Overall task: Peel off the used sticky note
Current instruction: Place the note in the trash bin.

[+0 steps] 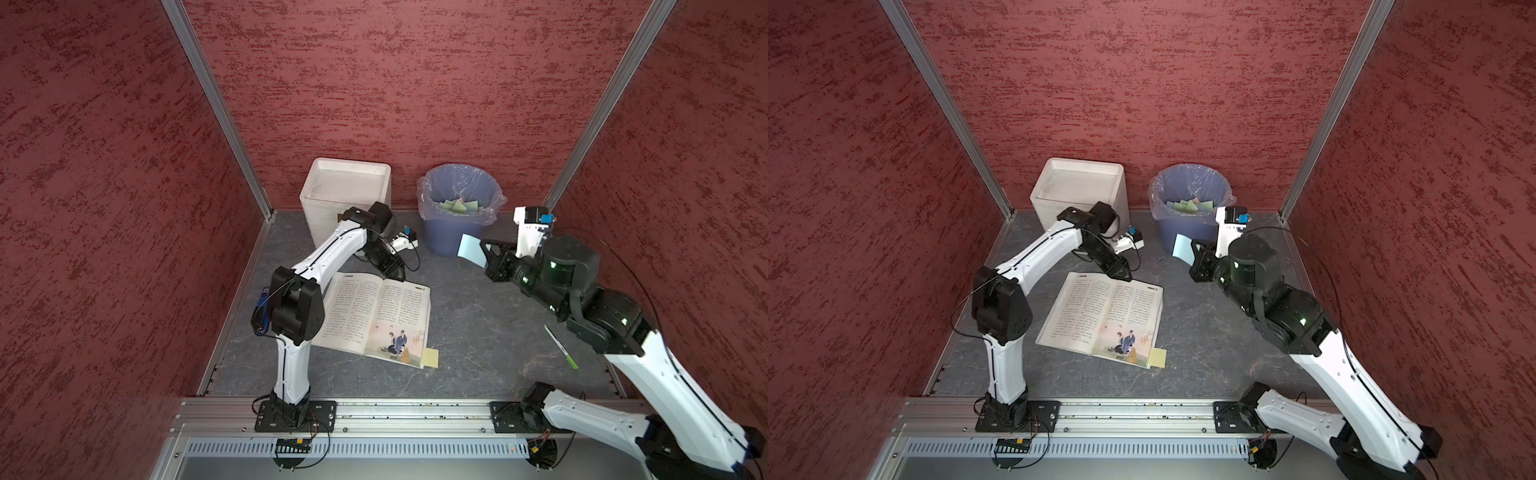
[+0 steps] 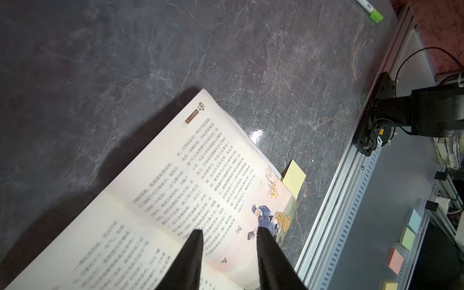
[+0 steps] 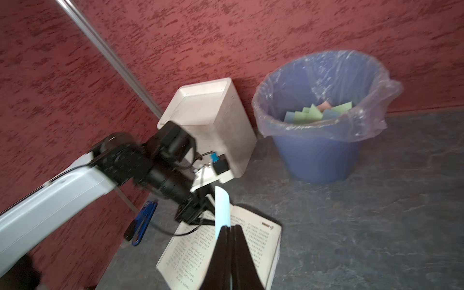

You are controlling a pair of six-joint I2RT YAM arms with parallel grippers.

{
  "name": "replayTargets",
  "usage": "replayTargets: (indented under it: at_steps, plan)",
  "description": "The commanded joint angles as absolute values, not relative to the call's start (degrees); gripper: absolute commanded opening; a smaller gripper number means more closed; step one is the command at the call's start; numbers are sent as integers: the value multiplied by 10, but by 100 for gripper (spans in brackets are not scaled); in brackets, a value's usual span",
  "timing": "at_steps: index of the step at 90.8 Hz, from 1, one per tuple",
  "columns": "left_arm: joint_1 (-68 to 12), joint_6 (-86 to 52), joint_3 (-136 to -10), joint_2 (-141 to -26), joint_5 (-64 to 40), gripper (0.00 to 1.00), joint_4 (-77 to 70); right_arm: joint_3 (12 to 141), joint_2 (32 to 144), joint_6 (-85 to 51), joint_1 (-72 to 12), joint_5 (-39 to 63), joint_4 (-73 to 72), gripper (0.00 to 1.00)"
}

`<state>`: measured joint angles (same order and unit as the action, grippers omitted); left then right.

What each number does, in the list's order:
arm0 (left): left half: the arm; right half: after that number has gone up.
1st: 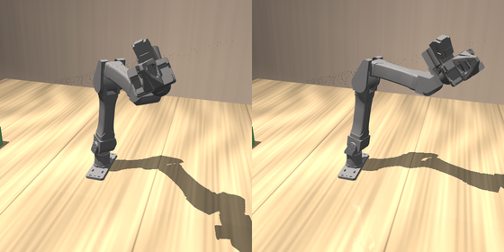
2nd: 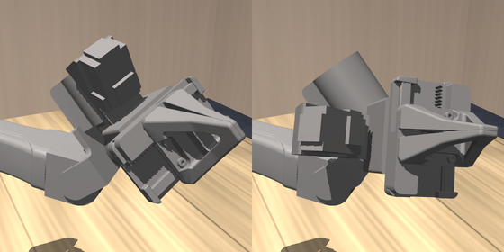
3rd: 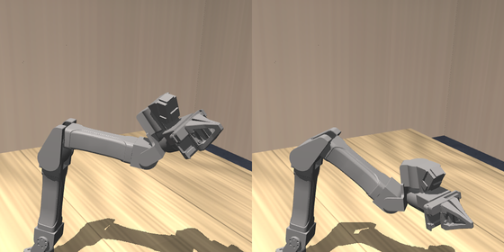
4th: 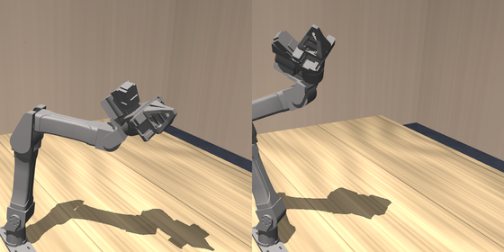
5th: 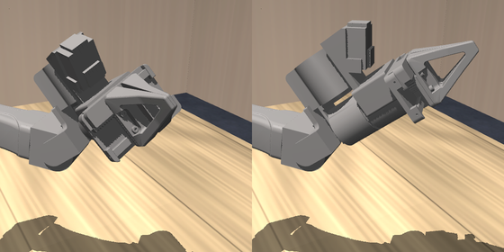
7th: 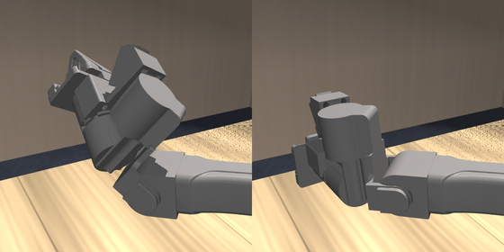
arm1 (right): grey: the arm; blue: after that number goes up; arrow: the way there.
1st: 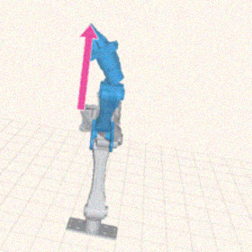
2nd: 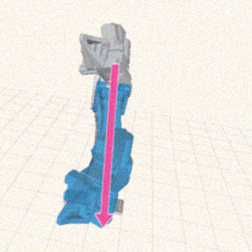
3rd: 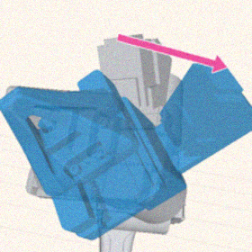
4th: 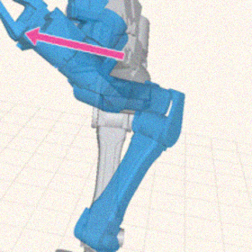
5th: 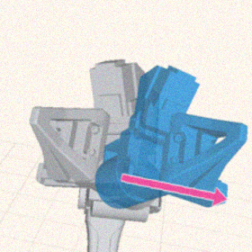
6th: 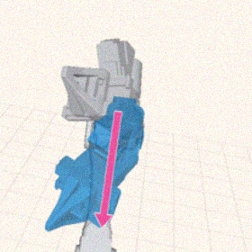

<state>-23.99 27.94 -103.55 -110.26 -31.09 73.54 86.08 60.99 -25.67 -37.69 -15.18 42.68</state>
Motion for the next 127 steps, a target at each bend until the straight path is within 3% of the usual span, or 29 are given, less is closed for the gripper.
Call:
replayTargets:
  at_steps: [1, 23, 37, 67, 87, 99, 115, 122, 127]
  plan:
    - [-190, 307, -940, -1065, -314, 43, 745, 940, 690, -205, -314, -170, 451, 0]
    - [-42, 330, -759, -971, -305, 49, 667, 1119, 873, -150, -230, -169, 390, 0]
    - [24, 341, -706, -967, -320, 58, 637, 1198, 983, -117, -221, -185, 366, 0]
    - [47, 339, -671, -957, -338, 85, 612, 1308, 1143, -89, -211, -223, 355, 0]
    - [66, 304, -648, -968, -315, 87, 566, 1415, 1231, -64, -209, -248, 400, 0]
    - [56, 283, -628, -969, -292, 98, 555, 1449, 1248, -39, -209, -227, 426, 25]
    - [54, 288, -642, -962, -274, 100, 580, 1465, 1242, -28, -210, -245, 459, 84]
    - [54, 286, -652, -968, -274, 100, 584, 1465, 1233, -27, -211, -249, 467, 96]
    - [54, 284, -652, -972, -284, 98, 581, 1464, 1226, -22, -215, -258, 471, 98]
